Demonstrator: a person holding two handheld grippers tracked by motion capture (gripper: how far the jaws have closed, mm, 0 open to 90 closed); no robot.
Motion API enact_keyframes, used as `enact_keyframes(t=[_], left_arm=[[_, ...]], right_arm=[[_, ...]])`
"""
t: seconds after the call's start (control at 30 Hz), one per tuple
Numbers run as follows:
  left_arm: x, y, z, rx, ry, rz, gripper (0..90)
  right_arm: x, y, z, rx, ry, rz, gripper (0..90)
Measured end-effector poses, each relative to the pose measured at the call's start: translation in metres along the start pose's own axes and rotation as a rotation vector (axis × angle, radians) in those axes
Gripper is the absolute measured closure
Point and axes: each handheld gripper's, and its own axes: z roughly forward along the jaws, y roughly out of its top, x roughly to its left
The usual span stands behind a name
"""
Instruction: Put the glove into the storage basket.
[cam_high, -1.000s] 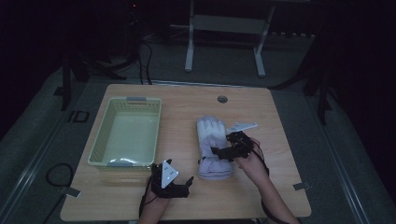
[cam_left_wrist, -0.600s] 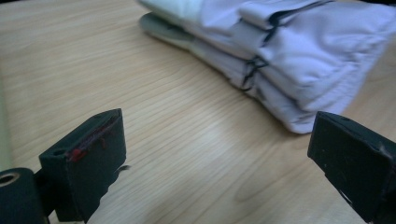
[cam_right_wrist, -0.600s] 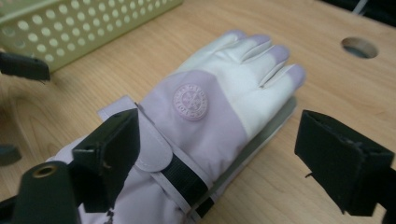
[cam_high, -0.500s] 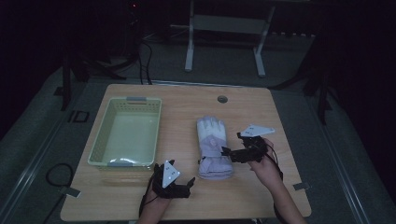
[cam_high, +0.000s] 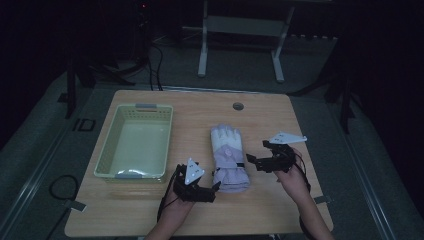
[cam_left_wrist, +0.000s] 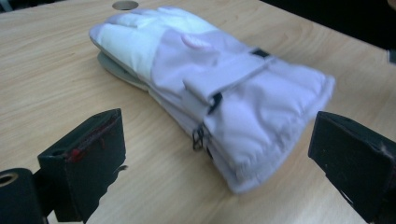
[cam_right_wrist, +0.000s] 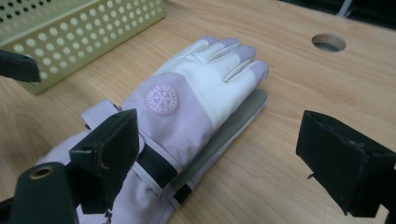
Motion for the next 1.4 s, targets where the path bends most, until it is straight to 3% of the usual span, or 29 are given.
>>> enact_keyframes(t=[0.1, 0.3, 0.4, 0.47, 0.67, 0.87, 1.07, 1.17, 1.23, 1.3, 1.4], left_arm=[[0.002, 0.012, 0.005, 0.015, 0.042, 0.01, 4.2], [0.006, 0.029, 0.016, 0.066, 0.003, -0.002, 5.4], [0.006, 0.035, 0.022, 0.105, -0.006, -0.015, 6.0], [0.006, 0.038, 0.026, 0.139, -0.014, -0.03, 6.1], [0.004, 0.035, 0.034, 0.204, -0.003, -0.079, 14.1], [0.005, 0.024, 0.045, 0.255, -0.009, -0.154, 17.3], [0.006, 0.012, 0.052, 0.289, -0.021, -0.209, 21.5], [0.008, 0.005, 0.056, 0.304, -0.036, -0.224, 22.1], [0.012, 0.0, 0.06, 0.314, -0.061, -0.255, 22.2], [0.014, -0.003, 0.063, 0.32, -0.083, -0.268, 22.2], [0.019, -0.006, 0.067, 0.326, -0.132, -0.293, 24.0]], right_arm=[[-0.003, 0.0, 0.001, -0.013, 0.025, 0.039, 13.4], [-0.004, 0.002, 0.004, -0.021, 0.019, 0.068, 12.5], [-0.002, 0.002, 0.009, -0.012, 0.019, 0.06, 10.3], [-0.002, 0.001, 0.014, 0.002, 0.017, 0.058, 15.0], [-0.003, 0.0, 0.029, 0.028, -0.035, 0.047, 29.9], [-0.002, -0.005, 0.049, 0.073, -0.017, 0.077, 34.2], [-0.007, -0.013, 0.063, 0.116, 0.027, 0.159, 40.2], [-0.01, -0.02, 0.069, 0.152, 0.076, 0.217, 41.0], [-0.013, -0.025, 0.074, 0.181, 0.114, 0.249, 41.3], [-0.015, -0.03, 0.077, 0.201, 0.141, 0.293, 42.9], [-0.023, -0.037, 0.081, 0.228, 0.193, 0.4, 42.9]])
